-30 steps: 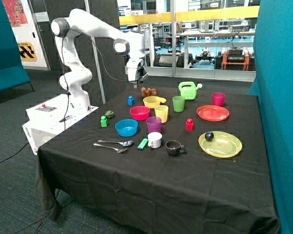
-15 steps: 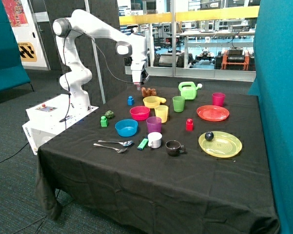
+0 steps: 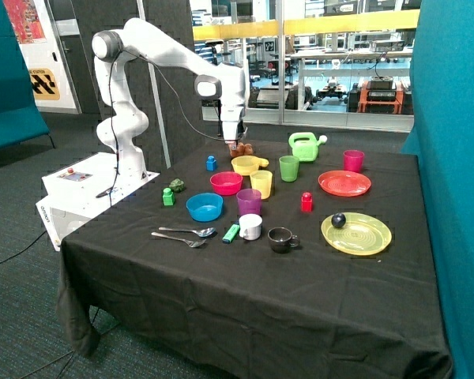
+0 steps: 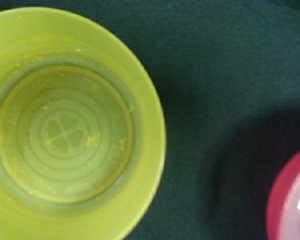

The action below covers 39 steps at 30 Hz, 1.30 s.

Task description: Stack the bowls

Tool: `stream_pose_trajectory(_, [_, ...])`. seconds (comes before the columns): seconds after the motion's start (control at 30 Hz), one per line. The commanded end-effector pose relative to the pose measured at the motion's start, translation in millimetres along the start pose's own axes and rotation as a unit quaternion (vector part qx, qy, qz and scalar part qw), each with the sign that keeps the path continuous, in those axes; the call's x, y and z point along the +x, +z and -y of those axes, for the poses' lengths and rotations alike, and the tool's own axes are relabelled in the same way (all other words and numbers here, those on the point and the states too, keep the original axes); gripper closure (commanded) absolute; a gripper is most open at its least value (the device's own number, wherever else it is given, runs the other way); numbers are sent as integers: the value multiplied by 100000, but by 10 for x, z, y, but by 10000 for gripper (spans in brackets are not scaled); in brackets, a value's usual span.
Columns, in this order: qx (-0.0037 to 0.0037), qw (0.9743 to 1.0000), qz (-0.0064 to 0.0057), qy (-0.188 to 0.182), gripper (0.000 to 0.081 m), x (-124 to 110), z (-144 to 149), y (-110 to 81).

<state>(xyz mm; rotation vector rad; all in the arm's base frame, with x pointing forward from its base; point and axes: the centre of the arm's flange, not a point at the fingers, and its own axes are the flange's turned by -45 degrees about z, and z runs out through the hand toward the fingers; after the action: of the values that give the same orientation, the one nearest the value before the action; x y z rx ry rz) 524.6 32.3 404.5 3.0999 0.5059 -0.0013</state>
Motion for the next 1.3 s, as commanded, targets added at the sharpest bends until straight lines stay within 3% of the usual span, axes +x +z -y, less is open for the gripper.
stream_pose_trajectory(0.0, [27,99986,-48,-1663,667,98,142,212])
stream_pose_trajectory(0.17, [27,99975,-48,-2221,637,126,180,309])
stream_pose_trajectory(0.53, [26,99961,-49,-2789,469,256,165,455])
stream_pose_trajectory(0.7, [26,99965,-49,-2634,431,311,144,531])
stream_pose_trajectory(1.03, [26,99932,-49,-3683,389,377,181,622])
stream_pose_trajectory(1.27, [25,99887,-49,-4748,450,406,276,636])
